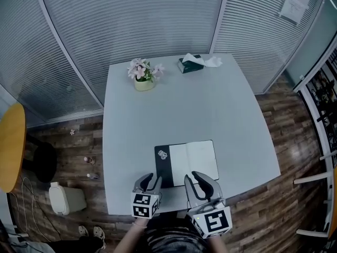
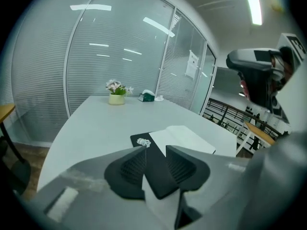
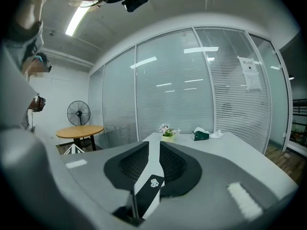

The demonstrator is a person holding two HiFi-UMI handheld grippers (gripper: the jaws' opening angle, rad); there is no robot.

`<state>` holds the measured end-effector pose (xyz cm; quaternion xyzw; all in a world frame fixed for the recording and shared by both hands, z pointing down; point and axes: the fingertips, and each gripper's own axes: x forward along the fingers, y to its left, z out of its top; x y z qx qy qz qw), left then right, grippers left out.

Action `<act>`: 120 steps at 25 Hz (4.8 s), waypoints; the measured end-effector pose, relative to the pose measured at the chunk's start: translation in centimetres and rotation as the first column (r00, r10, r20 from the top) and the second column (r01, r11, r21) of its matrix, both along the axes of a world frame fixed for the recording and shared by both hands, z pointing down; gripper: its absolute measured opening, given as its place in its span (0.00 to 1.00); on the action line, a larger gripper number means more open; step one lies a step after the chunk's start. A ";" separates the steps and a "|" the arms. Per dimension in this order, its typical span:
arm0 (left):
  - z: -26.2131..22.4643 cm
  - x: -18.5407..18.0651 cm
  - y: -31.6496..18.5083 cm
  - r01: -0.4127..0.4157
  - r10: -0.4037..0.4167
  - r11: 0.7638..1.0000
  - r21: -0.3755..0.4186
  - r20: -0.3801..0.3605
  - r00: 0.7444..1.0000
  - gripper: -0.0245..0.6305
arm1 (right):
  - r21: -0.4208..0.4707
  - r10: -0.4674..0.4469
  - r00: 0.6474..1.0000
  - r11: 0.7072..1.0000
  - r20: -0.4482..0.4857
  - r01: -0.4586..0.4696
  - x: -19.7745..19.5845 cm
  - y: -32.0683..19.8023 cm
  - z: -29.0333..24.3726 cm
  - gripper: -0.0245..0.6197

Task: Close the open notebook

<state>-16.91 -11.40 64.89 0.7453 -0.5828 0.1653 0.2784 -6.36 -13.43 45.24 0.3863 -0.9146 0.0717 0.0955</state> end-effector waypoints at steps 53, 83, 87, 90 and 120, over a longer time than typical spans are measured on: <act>1.2 2.4 -0.1 0.167 -0.217 0.974 -0.156 -0.407 0.887 0.25 | -0.019 0.016 0.998 1.000 0.057 -0.015 5.0 -2.0 -0.4 0.15; -2.4 9.4 -2.7 -0.001 -0.025 0.998 -0.059 -0.431 0.902 0.11 | -0.011 0.076 0.995 0.997 0.072 -0.075 8.8 -3.2 -1.2 0.15; -2.8 10.5 -3.0 -0.029 0.005 0.998 -0.049 -0.445 0.895 0.11 | -0.009 0.080 0.994 0.997 0.072 -0.079 9.1 -3.3 -1.2 0.15; -3.0 11.4 -3.3 -0.049 0.024 0.998 -0.043 -0.451 0.892 0.11 | -0.010 0.083 0.994 0.997 0.072 -0.082 9.4 -3.2 -1.1 0.15; -1.7 20.6 -6.2 -0.238 0.163 0.966 -0.103 -0.472 0.867 0.14 | -0.036 0.204 0.978 0.979 0.049 -0.202 15.3 -4.0 -0.6 0.15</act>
